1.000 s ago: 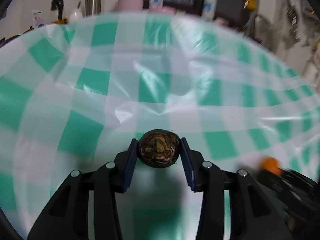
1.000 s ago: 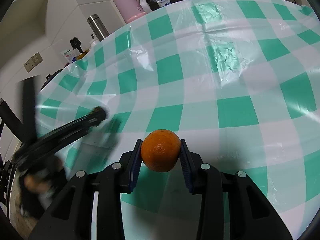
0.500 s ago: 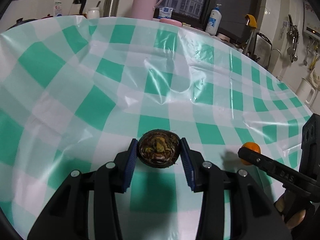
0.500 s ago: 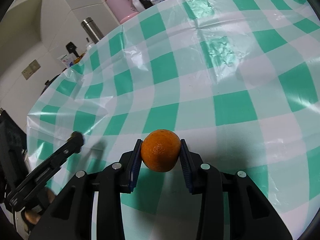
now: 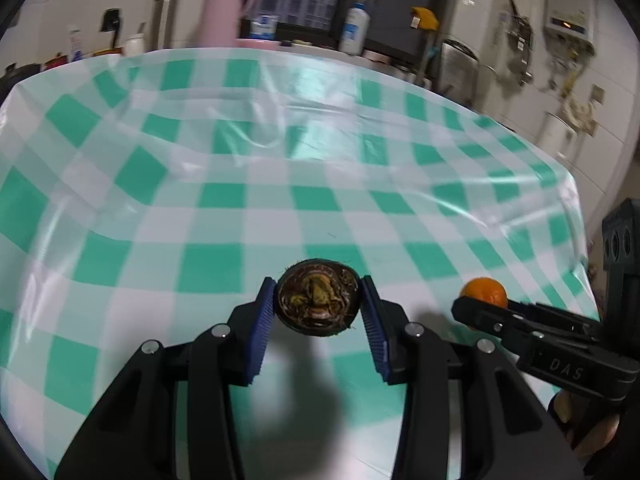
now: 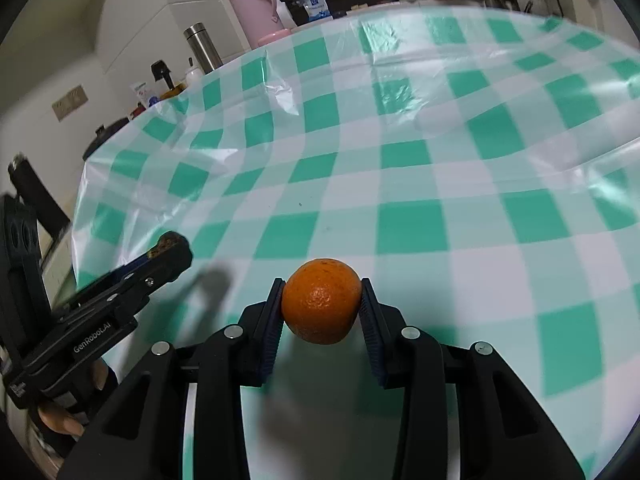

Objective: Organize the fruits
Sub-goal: 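Carry the mandarin and mangosteen into the white box and open both tools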

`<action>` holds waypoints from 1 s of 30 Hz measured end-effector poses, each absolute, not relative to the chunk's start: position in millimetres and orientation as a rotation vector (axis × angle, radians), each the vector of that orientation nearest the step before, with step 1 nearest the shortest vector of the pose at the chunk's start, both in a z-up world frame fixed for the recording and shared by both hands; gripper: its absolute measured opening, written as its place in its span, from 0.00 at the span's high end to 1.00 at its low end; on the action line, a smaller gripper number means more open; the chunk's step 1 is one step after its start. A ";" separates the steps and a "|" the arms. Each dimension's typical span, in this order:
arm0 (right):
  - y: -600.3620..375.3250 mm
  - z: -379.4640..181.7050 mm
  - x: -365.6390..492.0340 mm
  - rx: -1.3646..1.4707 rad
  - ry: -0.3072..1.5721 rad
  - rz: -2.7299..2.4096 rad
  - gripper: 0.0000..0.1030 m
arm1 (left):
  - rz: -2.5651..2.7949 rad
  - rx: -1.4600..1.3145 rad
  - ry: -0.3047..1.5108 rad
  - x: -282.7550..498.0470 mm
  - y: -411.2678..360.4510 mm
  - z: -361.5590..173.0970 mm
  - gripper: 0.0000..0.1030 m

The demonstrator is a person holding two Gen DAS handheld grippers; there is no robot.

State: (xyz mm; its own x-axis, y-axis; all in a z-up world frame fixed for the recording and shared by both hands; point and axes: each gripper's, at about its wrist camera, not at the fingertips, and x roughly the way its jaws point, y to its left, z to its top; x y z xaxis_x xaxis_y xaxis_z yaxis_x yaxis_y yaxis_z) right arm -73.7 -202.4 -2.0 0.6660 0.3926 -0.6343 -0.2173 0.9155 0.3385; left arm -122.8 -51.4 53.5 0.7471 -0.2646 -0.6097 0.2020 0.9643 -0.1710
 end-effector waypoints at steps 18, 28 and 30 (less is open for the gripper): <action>-266.0 -6.6 -150.2 0.209 0.731 0.250 0.64 | -0.386 0.094 0.700 -164.7 -131.4 41.6 0.59; -329.3 -20.6 -183.3 0.277 0.724 0.142 0.64 | -0.466 0.202 0.701 -185.7 -174.4 37.8 0.59; -345.0 -24.2 -190.8 0.298 0.721 0.113 0.64 | -0.485 0.225 0.702 -189.9 -184.0 36.8 0.59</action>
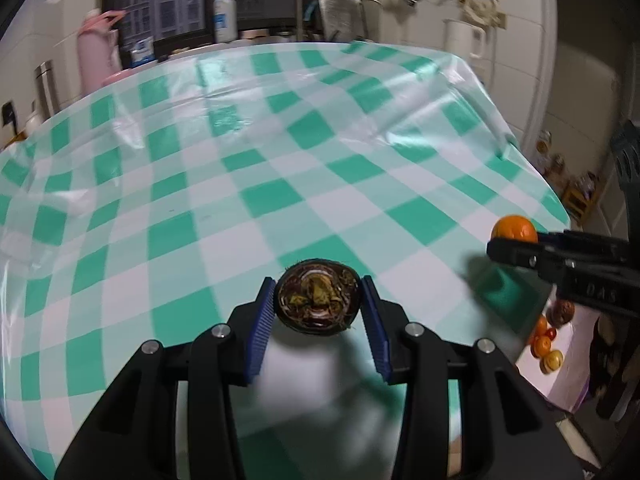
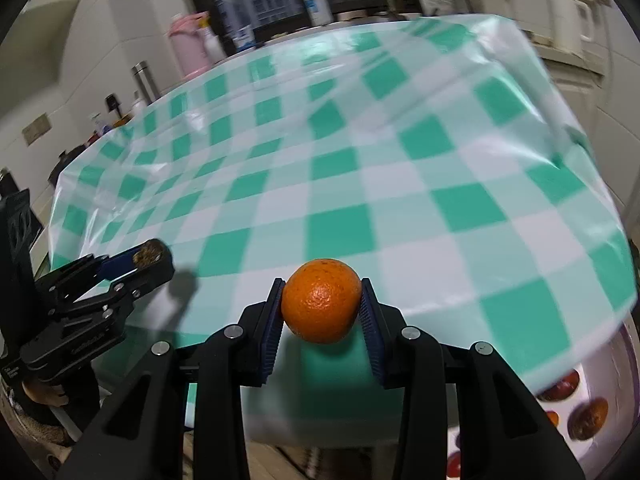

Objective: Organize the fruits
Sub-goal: 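Carry the mandarin and mangosteen into the white box and open both tools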

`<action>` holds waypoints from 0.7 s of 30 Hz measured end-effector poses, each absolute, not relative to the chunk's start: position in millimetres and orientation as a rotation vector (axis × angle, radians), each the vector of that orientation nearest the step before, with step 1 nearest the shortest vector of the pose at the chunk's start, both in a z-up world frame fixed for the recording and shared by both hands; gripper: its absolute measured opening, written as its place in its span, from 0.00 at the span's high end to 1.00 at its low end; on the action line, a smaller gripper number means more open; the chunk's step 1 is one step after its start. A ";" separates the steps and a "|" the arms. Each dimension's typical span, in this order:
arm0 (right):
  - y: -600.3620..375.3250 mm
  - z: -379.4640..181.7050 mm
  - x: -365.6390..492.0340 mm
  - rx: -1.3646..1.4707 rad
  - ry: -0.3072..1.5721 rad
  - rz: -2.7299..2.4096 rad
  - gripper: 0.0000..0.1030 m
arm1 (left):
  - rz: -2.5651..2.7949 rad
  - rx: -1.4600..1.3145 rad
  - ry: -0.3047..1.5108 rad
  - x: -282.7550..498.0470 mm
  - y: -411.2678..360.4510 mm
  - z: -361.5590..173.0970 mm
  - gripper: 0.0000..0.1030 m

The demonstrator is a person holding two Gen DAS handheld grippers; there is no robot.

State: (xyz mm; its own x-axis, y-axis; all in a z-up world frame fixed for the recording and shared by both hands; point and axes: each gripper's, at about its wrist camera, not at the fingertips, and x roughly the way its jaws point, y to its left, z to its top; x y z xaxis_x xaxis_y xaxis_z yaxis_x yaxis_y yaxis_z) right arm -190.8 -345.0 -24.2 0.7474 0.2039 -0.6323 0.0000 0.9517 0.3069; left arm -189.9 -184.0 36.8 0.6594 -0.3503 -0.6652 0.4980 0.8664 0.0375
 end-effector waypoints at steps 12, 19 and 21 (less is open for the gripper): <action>-418.7 -41.1 -236.5 0.399 0.687 -0.041 0.64 | -0.631 0.385 0.700 -218.5 -255.2 28.3 0.59; -460.1 -53.3 -263.2 0.440 0.677 -0.143 0.64 | -0.744 0.478 0.698 -240.7 -301.4 25.2 0.59; -471.9 -57.9 -271.6 0.448 0.680 -0.173 0.64 | -0.778 0.505 0.696 -248.0 -314.5 24.1 0.59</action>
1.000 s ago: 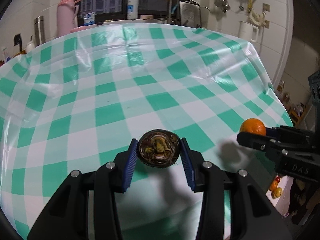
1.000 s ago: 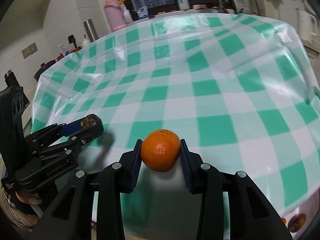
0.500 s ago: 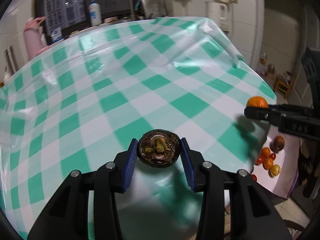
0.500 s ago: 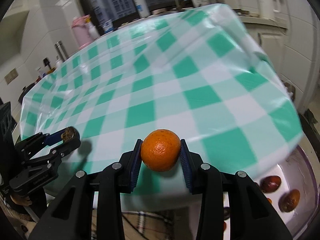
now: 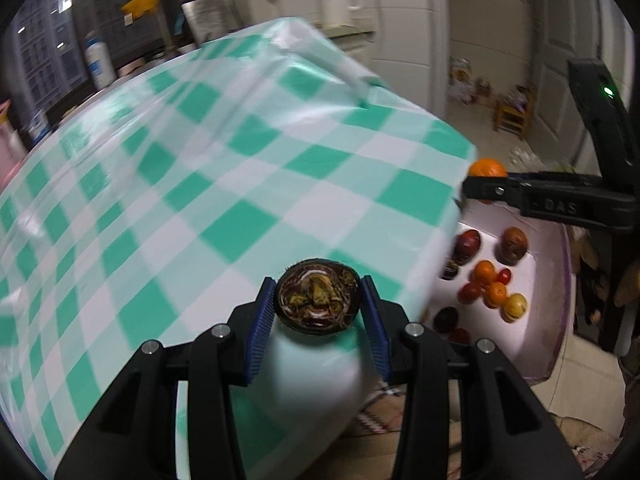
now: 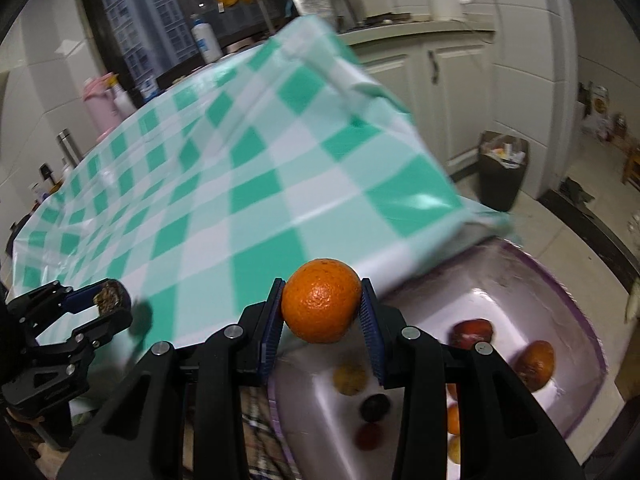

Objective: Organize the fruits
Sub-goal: 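Carry the mandarin and mangosteen into the white box and open both tools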

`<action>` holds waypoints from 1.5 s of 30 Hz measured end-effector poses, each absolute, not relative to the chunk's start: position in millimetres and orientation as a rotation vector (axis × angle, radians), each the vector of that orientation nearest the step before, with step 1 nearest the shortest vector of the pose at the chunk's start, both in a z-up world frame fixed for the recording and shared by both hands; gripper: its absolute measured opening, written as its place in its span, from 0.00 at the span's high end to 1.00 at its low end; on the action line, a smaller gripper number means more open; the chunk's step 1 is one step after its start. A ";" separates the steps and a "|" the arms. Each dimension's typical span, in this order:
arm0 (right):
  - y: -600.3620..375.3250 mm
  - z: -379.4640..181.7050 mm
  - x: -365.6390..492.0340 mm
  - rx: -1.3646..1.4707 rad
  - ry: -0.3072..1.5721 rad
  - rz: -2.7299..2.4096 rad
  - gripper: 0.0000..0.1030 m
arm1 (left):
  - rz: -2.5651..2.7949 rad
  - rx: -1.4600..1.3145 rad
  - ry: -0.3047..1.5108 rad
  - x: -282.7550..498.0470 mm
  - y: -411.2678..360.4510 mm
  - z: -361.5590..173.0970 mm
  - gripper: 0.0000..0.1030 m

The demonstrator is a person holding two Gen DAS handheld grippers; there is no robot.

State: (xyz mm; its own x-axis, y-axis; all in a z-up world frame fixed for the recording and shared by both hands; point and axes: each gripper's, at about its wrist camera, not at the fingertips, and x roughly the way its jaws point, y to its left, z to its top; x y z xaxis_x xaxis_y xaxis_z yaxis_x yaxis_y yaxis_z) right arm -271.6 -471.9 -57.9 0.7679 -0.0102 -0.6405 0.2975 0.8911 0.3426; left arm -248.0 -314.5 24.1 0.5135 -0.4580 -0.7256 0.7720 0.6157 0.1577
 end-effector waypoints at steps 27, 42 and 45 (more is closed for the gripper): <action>-570.9 -219.8 -285.9 0.348 1.195 -0.463 0.63 | -1.250 0.988 0.991 -345.0 -487.5 -129.6 0.58; -571.3 -243.3 -264.1 0.317 1.301 -0.408 0.63 | -1.127 0.960 1.218 -318.9 -497.6 -185.4 0.58; -572.7 -235.1 -270.1 0.330 1.253 -0.410 0.42 | -1.142 0.917 1.192 -316.1 -488.7 -175.8 0.50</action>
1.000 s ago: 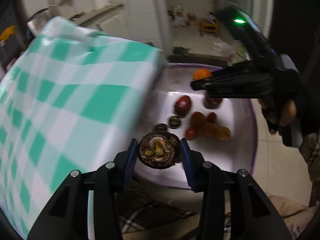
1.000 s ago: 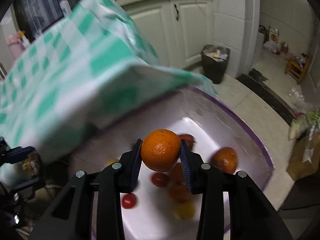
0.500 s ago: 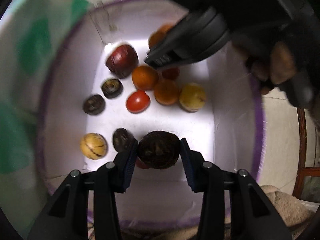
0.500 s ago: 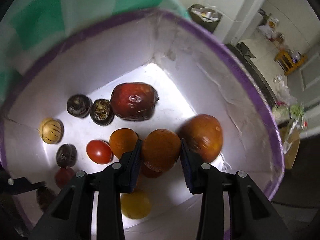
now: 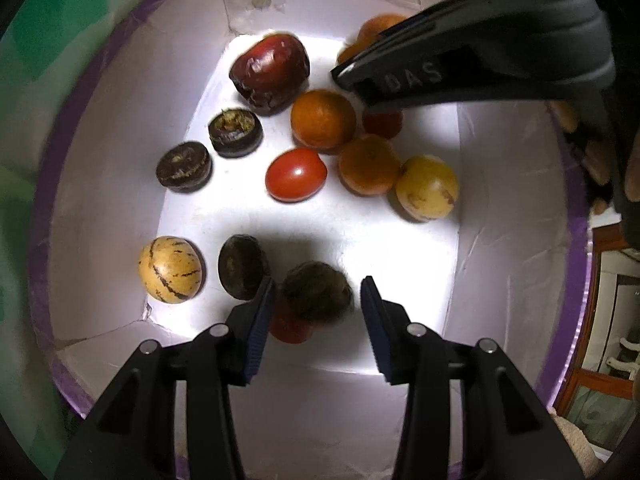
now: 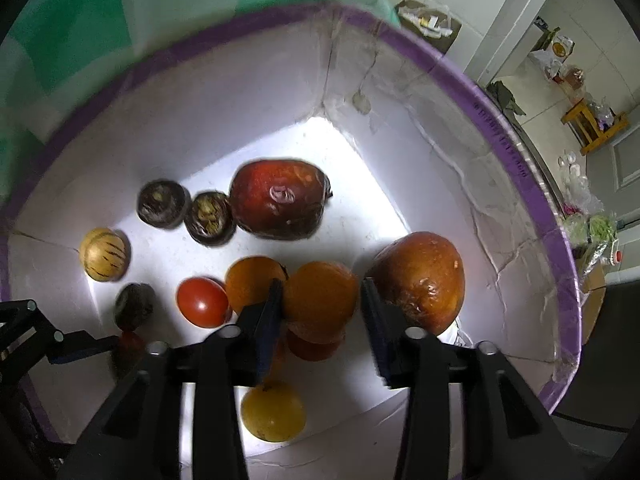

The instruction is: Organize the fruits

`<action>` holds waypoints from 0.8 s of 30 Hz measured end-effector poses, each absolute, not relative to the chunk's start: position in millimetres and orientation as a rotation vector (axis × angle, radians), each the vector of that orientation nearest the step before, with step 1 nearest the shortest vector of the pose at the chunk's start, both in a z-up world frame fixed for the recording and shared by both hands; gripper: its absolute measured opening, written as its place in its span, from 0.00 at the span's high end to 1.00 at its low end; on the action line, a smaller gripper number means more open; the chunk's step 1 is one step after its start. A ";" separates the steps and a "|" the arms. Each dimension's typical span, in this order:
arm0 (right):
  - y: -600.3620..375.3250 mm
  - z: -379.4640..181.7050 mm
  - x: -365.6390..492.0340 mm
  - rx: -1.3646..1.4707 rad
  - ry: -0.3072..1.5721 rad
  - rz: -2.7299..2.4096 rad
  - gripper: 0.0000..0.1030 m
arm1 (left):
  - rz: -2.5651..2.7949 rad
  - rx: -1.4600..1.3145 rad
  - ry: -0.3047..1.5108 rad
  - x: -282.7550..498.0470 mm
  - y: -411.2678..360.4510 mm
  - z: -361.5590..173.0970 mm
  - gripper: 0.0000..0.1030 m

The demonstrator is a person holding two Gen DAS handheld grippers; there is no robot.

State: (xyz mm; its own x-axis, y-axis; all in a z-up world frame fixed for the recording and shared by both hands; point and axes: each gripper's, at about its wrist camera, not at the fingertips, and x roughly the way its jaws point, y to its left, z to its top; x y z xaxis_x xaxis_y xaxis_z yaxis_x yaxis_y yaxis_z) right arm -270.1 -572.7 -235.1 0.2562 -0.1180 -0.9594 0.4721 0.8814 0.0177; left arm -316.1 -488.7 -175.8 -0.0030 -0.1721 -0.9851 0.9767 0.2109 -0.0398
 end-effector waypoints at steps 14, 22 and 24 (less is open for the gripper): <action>-529.8 -45.5 -374.2 0.343 0.638 -0.564 0.15 | -1.342 0.463 0.482 -326.9 -365.1 30.5 0.02; -498.3 -68.1 -377.1 0.464 0.746 -0.627 0.15 | -1.210 0.502 0.621 -312.9 -353.7 22.8 0.02; -492.7 -91.9 -371.4 0.504 0.804 -0.653 0.15 | -1.200 0.552 0.695 -319.2 -356.5 -0.3 0.02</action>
State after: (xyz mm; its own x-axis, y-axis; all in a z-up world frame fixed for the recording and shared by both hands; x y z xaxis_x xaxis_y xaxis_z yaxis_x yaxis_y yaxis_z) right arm -371.4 -492.7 -91.9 0.5207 -0.3368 -0.7845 0.6990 0.6958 0.1651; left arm -319.2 -356.5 -0.3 0.2039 -0.6427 -0.7385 0.9603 0.2779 0.0233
